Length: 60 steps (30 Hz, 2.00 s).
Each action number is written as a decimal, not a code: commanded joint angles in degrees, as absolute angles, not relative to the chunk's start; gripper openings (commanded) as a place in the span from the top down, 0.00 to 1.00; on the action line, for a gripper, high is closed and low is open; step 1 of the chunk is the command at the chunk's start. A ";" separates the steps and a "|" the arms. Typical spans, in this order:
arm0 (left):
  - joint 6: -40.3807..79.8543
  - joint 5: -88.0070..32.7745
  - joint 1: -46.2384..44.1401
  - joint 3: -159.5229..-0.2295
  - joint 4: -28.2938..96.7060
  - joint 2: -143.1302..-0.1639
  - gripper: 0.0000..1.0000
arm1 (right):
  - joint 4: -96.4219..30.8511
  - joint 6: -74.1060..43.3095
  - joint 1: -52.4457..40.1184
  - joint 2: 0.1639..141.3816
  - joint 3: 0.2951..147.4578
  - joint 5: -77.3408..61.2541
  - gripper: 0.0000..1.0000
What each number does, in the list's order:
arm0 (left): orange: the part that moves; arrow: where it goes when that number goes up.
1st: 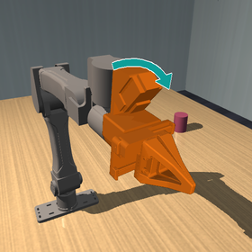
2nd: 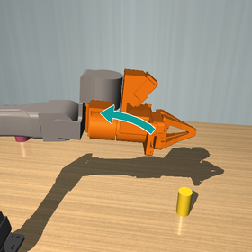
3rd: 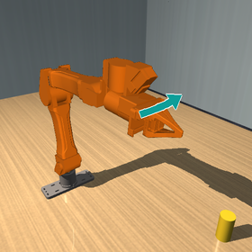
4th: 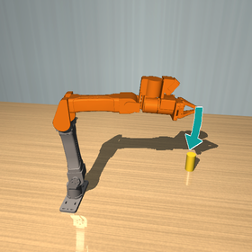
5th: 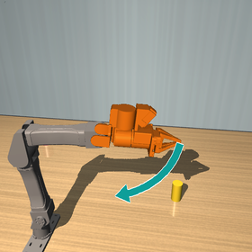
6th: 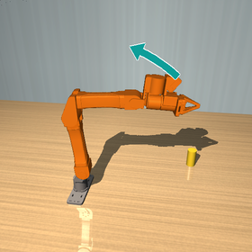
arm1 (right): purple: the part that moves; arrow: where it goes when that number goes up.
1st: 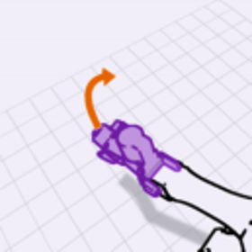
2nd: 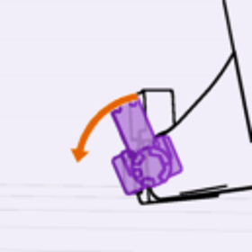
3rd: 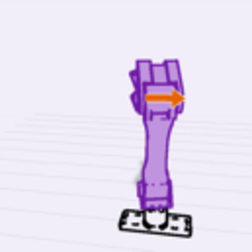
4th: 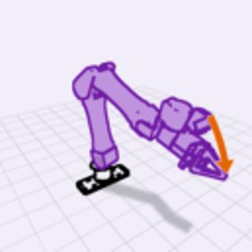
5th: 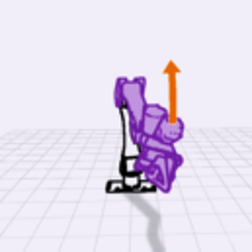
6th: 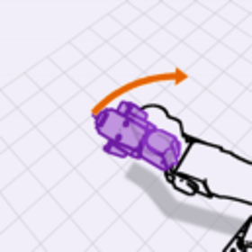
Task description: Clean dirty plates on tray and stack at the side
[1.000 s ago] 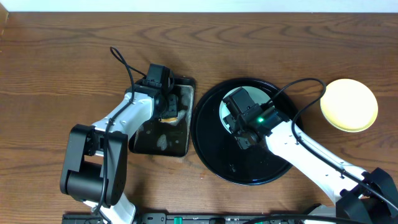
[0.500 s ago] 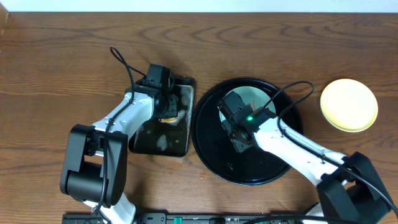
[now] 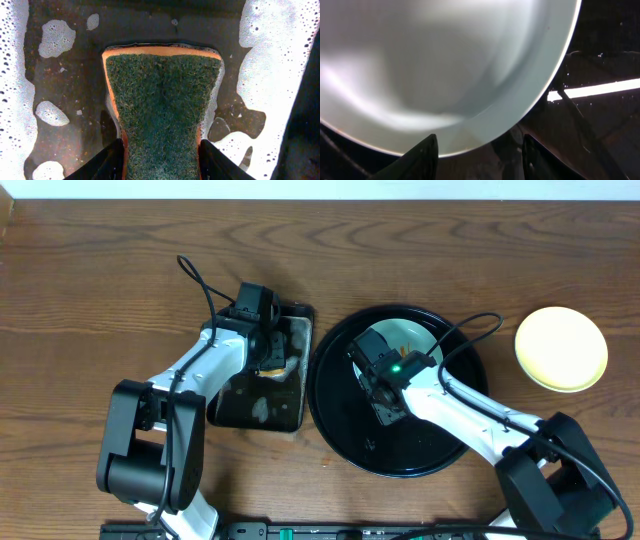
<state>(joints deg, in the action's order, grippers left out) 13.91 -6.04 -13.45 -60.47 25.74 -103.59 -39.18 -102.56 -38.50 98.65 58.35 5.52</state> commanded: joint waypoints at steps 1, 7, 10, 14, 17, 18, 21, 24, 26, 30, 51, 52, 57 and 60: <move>14.26 -6.02 -13.30 -60.53 26.28 -102.24 0.51 | -39.09 -103.74 -39.09 101.03 58.28 7.53 0.48; 14.26 -6.02 -13.30 -60.53 26.30 -102.24 0.51 | -38.59 -103.63 -39.05 102.15 58.26 7.46 0.55; 14.26 -6.02 -13.30 -60.53 26.33 -102.24 0.51 | -39.55 -101.71 -39.09 102.15 58.26 7.14 0.59; 14.26 -6.02 -13.30 -60.53 26.33 -102.24 0.51 | -42.09 -96.03 -39.09 102.15 58.26 7.46 0.69; 14.26 -6.02 -13.30 -60.53 26.30 -102.24 0.51 | -44.91 -93.71 -39.05 102.15 58.26 9.61 0.75; 14.26 -6.02 -13.30 -60.53 26.30 -102.24 0.51 | -45.45 -93.23 -39.03 102.15 58.26 10.28 0.77; 14.26 -6.02 -13.30 -60.53 26.33 -102.24 0.51 | -46.65 -91.79 -39.03 102.15 58.28 12.43 0.91; 14.26 -6.02 -13.30 -60.53 26.33 -102.24 0.51 | -46.78 -88.42 -39.03 102.15 58.28 13.65 0.99; 14.26 -6.02 -13.30 -60.53 26.30 -102.24 0.51 | -46.78 -86.43 -39.03 102.15 58.28 14.37 0.99; 14.26 -6.02 -13.30 -60.53 26.48 -102.24 0.51 | -46.78 -80.79 -39.03 102.13 58.28 18.28 0.99; 14.24 -6.02 -13.30 -60.53 26.52 -102.24 0.51 | -43.59 -24.51 -24.18 100.60 59.90 9.13 0.99; 14.26 -6.02 -13.30 -60.53 26.50 -102.24 0.51 | -42.92 -21.82 -23.16 100.60 59.90 6.85 0.99; 14.26 -6.02 -13.30 -60.53 26.52 -102.24 0.51 | -42.46 -15.57 -18.09 100.60 59.90 -0.05 0.99; 14.26 -6.02 -13.30 -60.53 26.50 -102.24 0.51 | -42.22 -12.40 -16.40 100.60 59.90 -1.17 0.99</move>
